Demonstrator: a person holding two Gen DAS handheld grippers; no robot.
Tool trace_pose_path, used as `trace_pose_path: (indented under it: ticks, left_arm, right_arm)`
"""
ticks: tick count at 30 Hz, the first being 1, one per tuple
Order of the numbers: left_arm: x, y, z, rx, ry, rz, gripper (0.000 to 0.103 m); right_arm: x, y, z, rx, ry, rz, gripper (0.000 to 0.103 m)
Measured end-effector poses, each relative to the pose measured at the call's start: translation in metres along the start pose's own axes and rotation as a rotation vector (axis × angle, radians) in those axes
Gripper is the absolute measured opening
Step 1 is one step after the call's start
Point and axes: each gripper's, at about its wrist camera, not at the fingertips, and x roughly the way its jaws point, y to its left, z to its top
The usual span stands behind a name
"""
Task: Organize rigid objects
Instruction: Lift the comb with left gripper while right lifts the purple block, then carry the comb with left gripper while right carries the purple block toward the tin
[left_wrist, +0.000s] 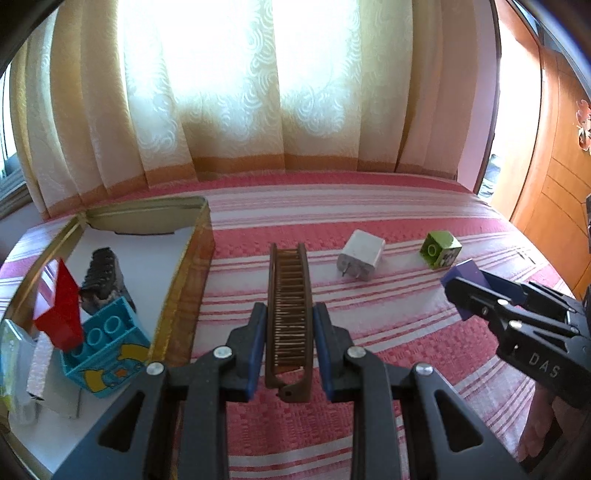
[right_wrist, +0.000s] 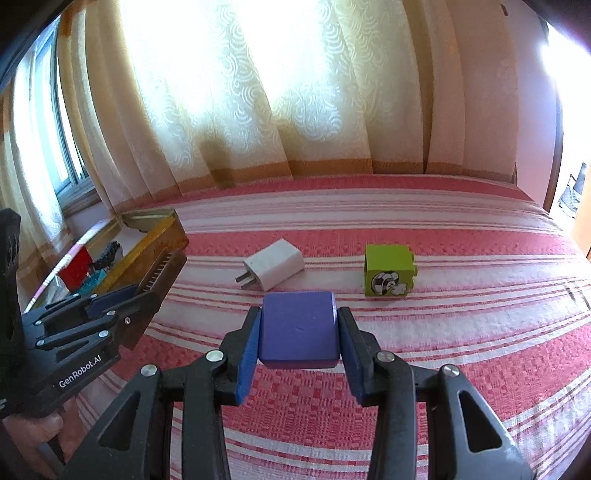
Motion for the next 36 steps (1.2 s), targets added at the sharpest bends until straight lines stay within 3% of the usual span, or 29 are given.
trace_pose_path:
  ticks: [11,23,36]
  left_arm:
    - [-0.023,0.001,-0.004,-0.009,-0.112,0.066,0.024]
    - [-0.042,0.003,-0.011,-0.018,-0.186,0.068,0.024]
    - [-0.05,0.001,-0.014,-0.011,-0.216,0.074,0.024]
  right_arm:
    - [-0.017,0.0,-0.002,0.003,-0.097,-0.005,0.043]
    - [-0.034,0.006,-0.005,-0.007,-0.193,-0.019,0.043]
    - [-0.045,0.019,-0.008,-0.052,-0.258,-0.04,0.043]
